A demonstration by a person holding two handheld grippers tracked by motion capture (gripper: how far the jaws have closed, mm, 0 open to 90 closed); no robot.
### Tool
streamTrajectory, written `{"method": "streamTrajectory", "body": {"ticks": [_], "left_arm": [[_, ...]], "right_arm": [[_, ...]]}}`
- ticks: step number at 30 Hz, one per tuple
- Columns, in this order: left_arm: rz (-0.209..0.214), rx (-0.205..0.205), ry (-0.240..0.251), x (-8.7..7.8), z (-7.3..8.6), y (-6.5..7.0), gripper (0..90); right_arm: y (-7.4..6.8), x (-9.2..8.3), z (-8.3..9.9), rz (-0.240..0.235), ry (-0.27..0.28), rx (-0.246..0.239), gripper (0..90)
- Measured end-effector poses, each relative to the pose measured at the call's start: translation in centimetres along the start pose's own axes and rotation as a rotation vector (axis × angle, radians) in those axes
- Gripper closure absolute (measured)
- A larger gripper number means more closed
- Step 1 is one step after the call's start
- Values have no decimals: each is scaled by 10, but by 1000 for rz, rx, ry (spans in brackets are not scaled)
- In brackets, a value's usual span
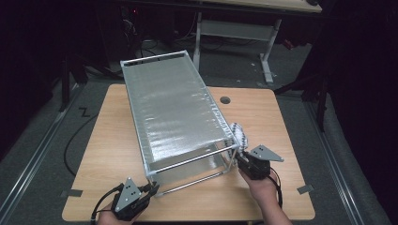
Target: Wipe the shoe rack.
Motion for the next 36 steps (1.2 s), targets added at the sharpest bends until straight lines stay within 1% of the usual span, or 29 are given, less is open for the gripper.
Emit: {"method": "streamTrajectory", "body": {"ticks": [2, 8, 13, 16, 20, 23, 26, 27, 28, 29, 30, 32, 34, 36], "left_arm": [[2, -10, 2, 0, 0, -2, 804], [-2, -8, -3, 2, -1, -3, 804], [12, -12, -3, 7, -3, -2, 807], [22, -9, -2, 12, -6, -1, 807], [43, 5, -2, 20, -11, 5, 808], [68, 19, 2, 29, -16, 11, 808], [98, 19, 14, 39, -22, 16, 809], [109, -2, 20, 42, -24, 21, 809], [112, 26, 18, 45, -25, 22, 809], [121, 30, 21, 48, -27, 25, 809], [120, 31, 21, 51, -29, 27, 809], [134, 34, 25, 57, -32, 30, 809], [140, 41, 26, 62, -35, 32, 808], [140, 33, 26, 65, -37, 32, 809]], "right_arm": [[-2, -1, 1, -8, -1, 2, 783], [-5, -6, 3, -1, -8, -11, 787], [-6, -15, 8, 7, -10, -6, 790], [-5, -23, 11, 20, -9, -6, 791], [-2, -36, 18, 45, -10, 7, 791], [1, -48, 25, 72, -15, 25, 792], [5, -63, 32, 89, -9, 42, 792], [6, -68, 35, 95, -10, 46, 792], [6, -73, 37, 99, -10, 49, 791], [7, -77, 40, 106, -13, 56, 792], [7, -81, 43, 110, -16, 61, 793], [8, -89, 48, 112, -10, 85, 793], [8, -97, 51, 125, -13, 78, 792], [5, -104, 54, 128, -15, 69, 791]]}}
Point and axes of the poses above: each handheld gripper's, and its own axes: x roughly forward along the jaws, z roughly out of its underside, y roughly to its right, the point moved 10 cm from there along x, roughly forward along the jaws, and after that the axes turned 9 degrees about -z, right-handed, at the moved point
